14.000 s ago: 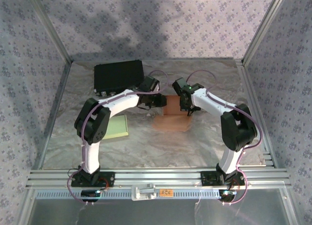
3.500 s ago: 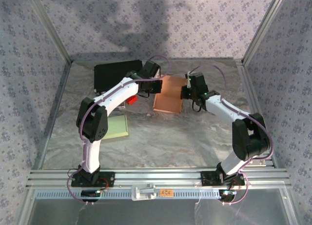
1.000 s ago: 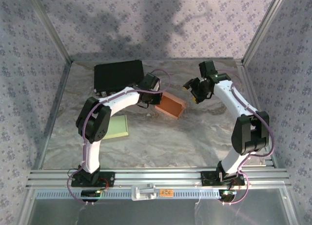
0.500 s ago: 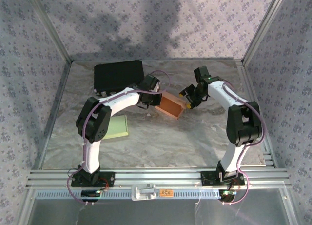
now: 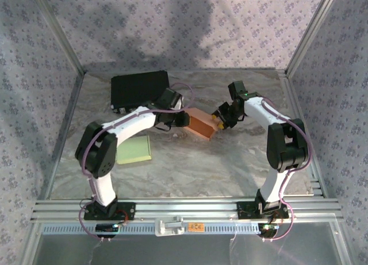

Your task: Fold the paper box

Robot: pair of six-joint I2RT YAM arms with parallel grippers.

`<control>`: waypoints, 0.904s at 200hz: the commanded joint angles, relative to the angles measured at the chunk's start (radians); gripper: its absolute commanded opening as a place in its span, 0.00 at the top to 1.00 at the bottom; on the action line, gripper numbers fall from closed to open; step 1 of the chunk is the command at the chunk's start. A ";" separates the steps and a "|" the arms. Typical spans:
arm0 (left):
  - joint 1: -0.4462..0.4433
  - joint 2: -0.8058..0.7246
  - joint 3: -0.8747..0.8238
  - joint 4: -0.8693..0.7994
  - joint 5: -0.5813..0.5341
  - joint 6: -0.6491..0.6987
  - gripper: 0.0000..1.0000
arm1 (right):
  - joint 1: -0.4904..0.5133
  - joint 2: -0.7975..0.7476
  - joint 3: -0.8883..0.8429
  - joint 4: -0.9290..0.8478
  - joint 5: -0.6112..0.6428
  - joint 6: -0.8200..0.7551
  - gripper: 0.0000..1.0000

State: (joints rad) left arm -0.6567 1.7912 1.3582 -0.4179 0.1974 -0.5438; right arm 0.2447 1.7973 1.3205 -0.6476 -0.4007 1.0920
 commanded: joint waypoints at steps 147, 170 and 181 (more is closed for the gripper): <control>0.150 0.539 0.911 -0.606 0.312 0.045 0.62 | 0.018 0.028 0.030 -0.077 0.039 -0.062 0.59; 0.125 0.546 0.870 -0.592 0.312 0.056 0.62 | 0.019 0.033 0.027 -0.084 0.039 -0.074 0.59; 0.117 0.546 0.850 -0.603 0.289 0.061 0.62 | 0.019 0.033 0.026 -0.085 0.042 -0.079 0.59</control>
State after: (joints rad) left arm -0.5102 2.3604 2.2166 -0.9787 0.4694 -0.5236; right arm 0.2581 1.8050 1.3212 -0.6849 -0.3786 1.0412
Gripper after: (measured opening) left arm 0.384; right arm 0.413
